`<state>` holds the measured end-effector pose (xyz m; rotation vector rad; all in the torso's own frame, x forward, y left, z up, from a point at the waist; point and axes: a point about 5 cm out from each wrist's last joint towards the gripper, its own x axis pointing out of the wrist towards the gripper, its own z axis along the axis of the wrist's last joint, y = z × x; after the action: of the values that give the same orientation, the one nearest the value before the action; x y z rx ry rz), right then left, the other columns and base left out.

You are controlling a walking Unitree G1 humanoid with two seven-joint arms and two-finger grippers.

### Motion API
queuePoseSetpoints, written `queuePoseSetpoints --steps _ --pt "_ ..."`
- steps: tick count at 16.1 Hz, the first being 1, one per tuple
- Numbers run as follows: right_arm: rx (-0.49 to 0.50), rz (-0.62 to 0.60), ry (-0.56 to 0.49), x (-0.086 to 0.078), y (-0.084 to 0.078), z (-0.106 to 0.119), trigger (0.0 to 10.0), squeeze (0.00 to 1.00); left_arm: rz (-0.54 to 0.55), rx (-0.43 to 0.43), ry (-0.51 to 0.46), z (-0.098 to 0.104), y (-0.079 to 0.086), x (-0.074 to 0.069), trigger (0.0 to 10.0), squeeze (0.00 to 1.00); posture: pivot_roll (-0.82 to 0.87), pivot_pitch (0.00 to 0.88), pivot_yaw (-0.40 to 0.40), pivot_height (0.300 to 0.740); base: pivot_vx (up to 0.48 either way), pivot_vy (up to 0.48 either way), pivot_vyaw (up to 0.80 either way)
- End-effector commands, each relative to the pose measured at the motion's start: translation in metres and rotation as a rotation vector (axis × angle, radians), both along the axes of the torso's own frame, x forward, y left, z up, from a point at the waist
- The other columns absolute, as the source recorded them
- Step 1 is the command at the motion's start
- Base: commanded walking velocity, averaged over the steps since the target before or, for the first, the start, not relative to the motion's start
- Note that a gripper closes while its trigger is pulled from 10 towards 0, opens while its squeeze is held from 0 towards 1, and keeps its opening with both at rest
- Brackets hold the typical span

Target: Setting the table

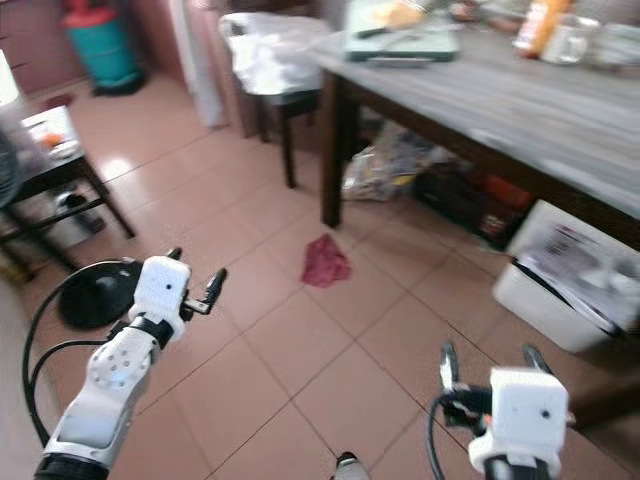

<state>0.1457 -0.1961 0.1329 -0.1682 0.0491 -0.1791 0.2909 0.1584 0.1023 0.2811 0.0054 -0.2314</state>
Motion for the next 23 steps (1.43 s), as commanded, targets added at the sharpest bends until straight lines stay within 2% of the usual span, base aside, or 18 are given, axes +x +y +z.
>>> queuePoseSetpoints --steps 1,4,7,13,23 --pt "-0.005 -0.014 0.012 -0.001 -0.001 -0.001 10.0 0.00 0.025 0.012 0.012 -0.003 0.007 -0.003 10.0 0.00 -0.12 0.157 0.060 0.740 0.000 0.000 -0.79" --pt "-0.003 -0.036 0.008 0.002 -0.004 -0.001 10.0 0.00 0.019 0.018 0.021 -0.004 0.008 -0.004 10.0 0.00 -0.11 0.158 0.061 0.740 0.000 0.000 -0.80" --pt "0.002 -0.062 0.003 0.000 -0.002 -0.001 10.0 0.00 -0.006 0.011 0.024 -0.004 0.002 -0.001 10.0 0.00 -0.13 0.165 0.077 0.740 0.000 0.000 -0.80" --pt "0.038 -0.067 0.003 -0.003 0.012 0.002 10.0 0.00 -0.014 -0.022 0.046 -0.005 -0.002 0.002 10.0 0.00 -0.15 0.185 0.072 0.740 0.000 0.000 -0.80" --pt "0.049 -0.101 -0.008 0.001 0.010 0.001 10.0 0.00 -0.057 -0.044 0.035 -0.002 -0.011 0.006 10.0 0.00 -0.15 0.166 0.077 0.740 0.000 0.000 -0.80"
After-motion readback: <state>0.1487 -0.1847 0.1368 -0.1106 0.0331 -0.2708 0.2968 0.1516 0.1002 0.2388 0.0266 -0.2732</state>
